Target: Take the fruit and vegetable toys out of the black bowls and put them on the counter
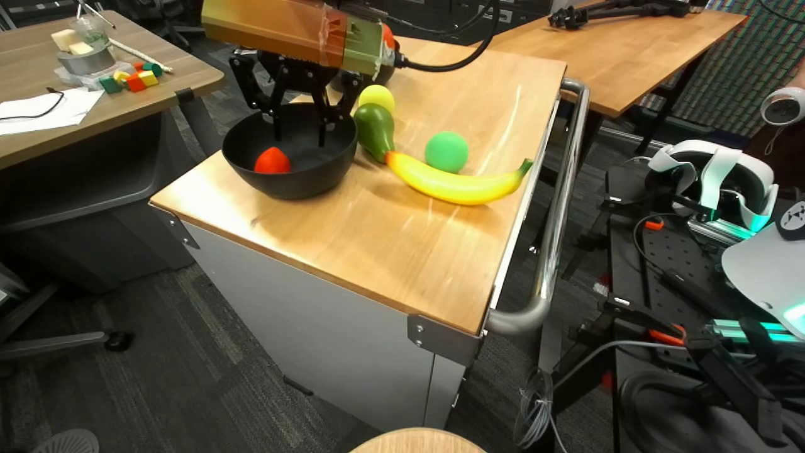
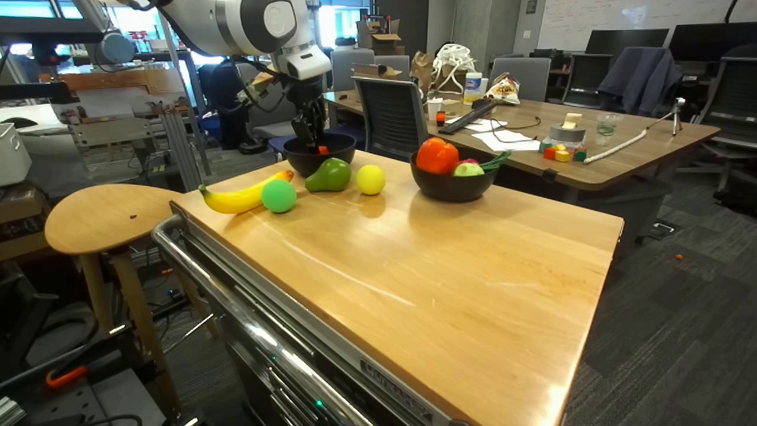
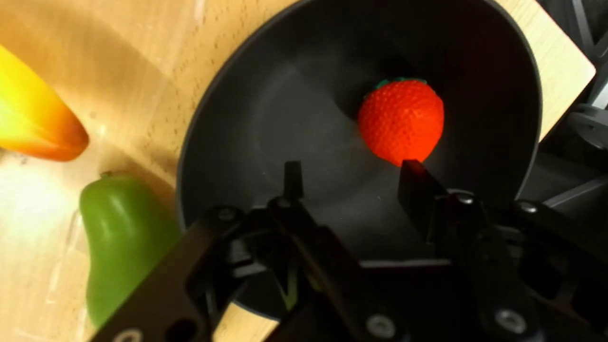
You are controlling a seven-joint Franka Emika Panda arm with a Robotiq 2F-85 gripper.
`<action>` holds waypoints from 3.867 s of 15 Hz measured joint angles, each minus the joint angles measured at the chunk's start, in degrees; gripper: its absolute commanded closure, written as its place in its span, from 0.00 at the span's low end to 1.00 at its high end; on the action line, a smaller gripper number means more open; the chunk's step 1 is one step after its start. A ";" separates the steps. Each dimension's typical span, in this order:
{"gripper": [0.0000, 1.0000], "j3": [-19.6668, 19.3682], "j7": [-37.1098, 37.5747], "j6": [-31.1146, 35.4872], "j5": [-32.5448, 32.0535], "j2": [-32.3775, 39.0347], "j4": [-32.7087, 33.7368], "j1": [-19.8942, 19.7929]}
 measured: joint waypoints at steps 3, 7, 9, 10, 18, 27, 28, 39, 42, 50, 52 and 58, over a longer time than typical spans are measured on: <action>0.49 -0.90 0.00 0.00 -1.23 2.14 1.55 0.96; 0.54 -1.70 -0.01 0.01 -2.35 4.94 3.21 2.33; 0.50 -1.79 -0.03 0.01 -2.66 6.08 3.79 3.00; 0.47 -1.85 -0.03 0.01 -2.83 6.54 4.06 3.31; 0.25 -2.37 -0.03 0.01 -2.86 7.12 5.40 3.83; 0.22 -1.55 -0.04 -0.99 1.18 7.12 6.14 3.81; 0.24 -1.30 -0.04 -1.21 1.98 7.12 6.25 3.82; 0.72 -0.62 -0.04 -2.44 4.55 7.26 7.54 3.74; 0.72 -0.61 -0.54 -2.42 4.41 6.92 7.80 3.78; 0.72 -1.00 -11.45 -4.07 -0.97 -10.51 -0.98 1.54; 0.72 -1.10 -13.51 -5.02 0.44 -16.25 -6.26 -0.60; 0.72 -2.11 -18.23 -6.80 2.03 -23.95 -19.88 -7.36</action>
